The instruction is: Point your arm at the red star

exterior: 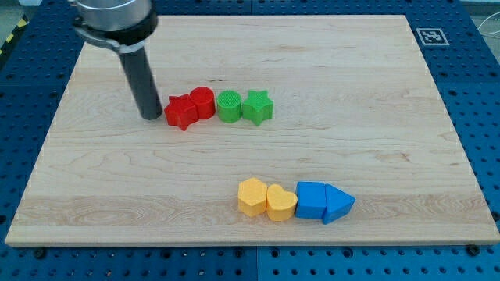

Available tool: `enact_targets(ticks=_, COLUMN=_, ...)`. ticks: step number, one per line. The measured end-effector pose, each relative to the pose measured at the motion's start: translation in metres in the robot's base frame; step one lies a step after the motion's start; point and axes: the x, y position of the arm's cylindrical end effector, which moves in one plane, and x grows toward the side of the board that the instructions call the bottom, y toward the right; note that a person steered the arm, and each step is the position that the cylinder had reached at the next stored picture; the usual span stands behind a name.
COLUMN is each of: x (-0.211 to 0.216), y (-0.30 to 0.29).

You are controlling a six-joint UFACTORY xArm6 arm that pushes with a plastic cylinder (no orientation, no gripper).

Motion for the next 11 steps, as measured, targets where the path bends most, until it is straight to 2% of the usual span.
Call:
enact_targets(ticks=1, x=-0.013, y=-0.018)
enact_targets(ticks=5, x=-0.049, y=-0.017)
enact_targets(ticks=9, x=-0.049, y=0.028)
enact_targets(ticks=11, x=-0.034, y=0.059)
